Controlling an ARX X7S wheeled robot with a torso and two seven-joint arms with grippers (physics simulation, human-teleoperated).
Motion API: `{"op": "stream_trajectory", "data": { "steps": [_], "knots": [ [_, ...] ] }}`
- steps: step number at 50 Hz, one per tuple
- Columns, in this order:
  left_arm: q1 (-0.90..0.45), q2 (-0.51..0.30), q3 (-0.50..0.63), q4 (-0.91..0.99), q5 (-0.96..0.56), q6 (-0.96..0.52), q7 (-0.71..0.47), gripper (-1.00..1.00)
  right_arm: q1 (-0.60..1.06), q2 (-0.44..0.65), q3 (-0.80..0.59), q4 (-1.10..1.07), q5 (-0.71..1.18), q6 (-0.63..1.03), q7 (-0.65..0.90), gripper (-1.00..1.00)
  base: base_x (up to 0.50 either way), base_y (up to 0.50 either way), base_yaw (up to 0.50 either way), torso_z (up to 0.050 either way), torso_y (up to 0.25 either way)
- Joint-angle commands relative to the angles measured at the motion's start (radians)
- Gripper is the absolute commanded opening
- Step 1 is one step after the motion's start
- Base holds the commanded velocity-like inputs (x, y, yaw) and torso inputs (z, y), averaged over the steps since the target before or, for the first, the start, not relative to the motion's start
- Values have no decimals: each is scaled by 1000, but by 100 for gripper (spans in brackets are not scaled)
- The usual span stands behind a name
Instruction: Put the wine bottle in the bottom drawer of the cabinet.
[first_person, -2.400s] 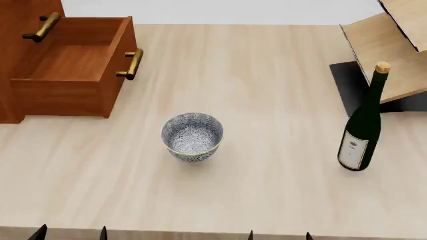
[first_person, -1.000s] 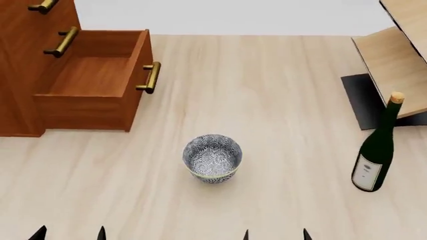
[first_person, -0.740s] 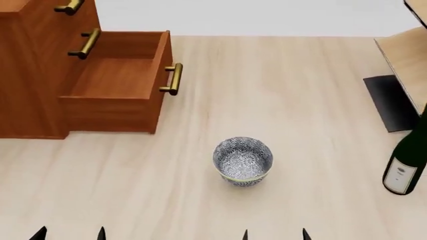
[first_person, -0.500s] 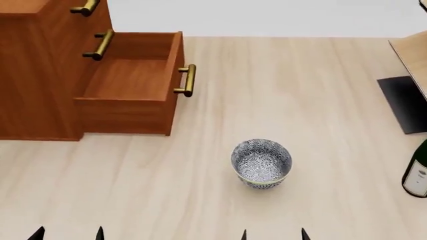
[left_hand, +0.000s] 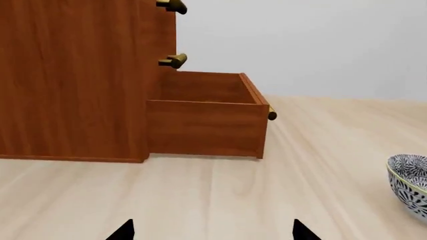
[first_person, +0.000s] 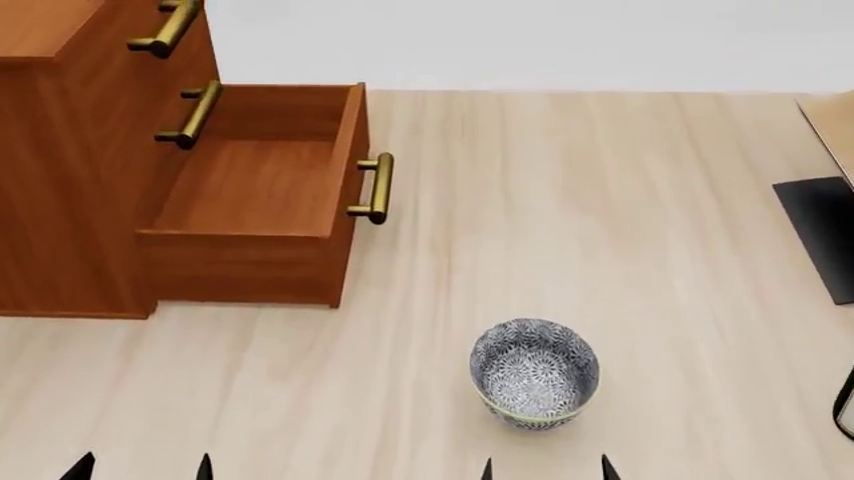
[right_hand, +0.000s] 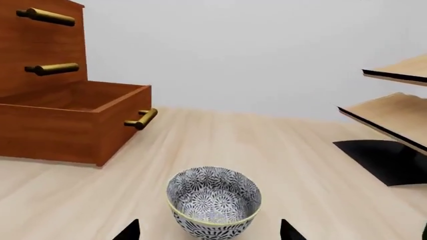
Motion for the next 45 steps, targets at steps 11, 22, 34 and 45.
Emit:
{"op": "stream_trajectory", "data": {
  "steps": [11,22,34,45],
  "knots": [
    [0,-14,19,7,-10,3,-12,100,-1,15,-21,-7,0,-3,17,100,230,0,0,0,0],
    [0,-19,26,6,-17,4,-19,100,0,19,-23,-6,-12,-6,42,100,216,0,0,0,0],
    [11,-45,13,108,-32,-63,-56,100,-5,26,-26,-95,28,84,39,100,50,0,0,0,0],
    [-22,-121,-27,494,-178,-490,-151,100,-21,76,-2,-344,63,278,62,100,0,0,0,0,0]
  ]
}}
